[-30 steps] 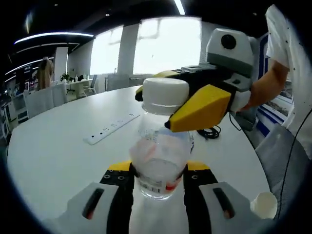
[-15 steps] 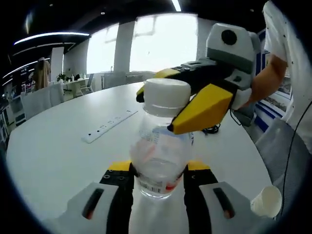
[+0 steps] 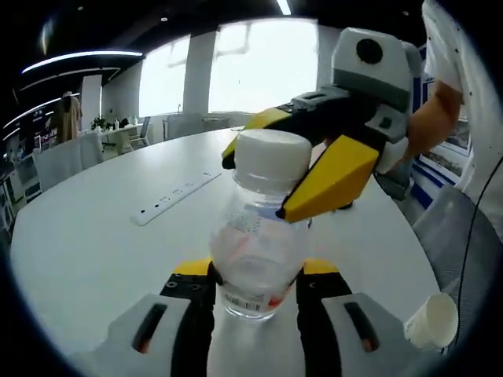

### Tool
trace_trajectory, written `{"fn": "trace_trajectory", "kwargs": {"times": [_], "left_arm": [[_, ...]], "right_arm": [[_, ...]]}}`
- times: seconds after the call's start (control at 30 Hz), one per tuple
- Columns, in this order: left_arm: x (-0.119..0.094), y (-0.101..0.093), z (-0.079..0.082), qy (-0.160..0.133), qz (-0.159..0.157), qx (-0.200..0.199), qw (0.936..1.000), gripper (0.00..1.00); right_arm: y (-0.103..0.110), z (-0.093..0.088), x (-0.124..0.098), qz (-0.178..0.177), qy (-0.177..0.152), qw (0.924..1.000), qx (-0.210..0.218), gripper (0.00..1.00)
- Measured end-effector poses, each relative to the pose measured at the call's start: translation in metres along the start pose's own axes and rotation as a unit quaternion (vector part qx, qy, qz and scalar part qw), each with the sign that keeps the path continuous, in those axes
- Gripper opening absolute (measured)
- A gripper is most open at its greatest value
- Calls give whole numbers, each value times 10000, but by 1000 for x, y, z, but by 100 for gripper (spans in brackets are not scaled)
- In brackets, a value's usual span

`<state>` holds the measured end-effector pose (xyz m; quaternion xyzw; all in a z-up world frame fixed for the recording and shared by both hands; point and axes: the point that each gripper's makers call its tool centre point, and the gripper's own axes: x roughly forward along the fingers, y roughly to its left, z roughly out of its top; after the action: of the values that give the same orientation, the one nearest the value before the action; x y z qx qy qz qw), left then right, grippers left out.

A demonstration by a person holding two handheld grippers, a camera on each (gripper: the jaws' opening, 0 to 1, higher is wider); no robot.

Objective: Arrange the tabletop items into an orderly group along one side of the table until the central work area is clear of visible clutter.

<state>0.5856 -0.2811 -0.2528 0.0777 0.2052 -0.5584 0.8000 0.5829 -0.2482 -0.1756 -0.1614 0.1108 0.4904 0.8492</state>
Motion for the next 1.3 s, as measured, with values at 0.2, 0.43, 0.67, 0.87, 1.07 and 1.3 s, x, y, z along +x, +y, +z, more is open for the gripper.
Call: {"fn": "trace_trajectory", "kwargs": {"times": [0.2,0.43,0.67,0.87,1.07,1.3], "left_arm": [[1,0,1,-17,40,-4,10000,41],[2,1,2,9,79,-28,10000,46],[2,1,3,-6,96,-95,9999,48],[2,0,5,-25,127,-96,9999,51],[0,-1,4,19,136,-217,9997,54],[-4,0,7,-55,208,-295,9993,61]], "right_arm": [[0,-1,-2,-27,89,10000,6,21],[-3,-2,-4,-84,116,9999,93,22],[-7,-3,-4,-121,145,9997,129,23],[-7,0,-5,-158,111,9997,163,26],[-10,4,-9,-194,84,9995,221,30],[-13,11,-15,-222,47,9994,262,35]]}}
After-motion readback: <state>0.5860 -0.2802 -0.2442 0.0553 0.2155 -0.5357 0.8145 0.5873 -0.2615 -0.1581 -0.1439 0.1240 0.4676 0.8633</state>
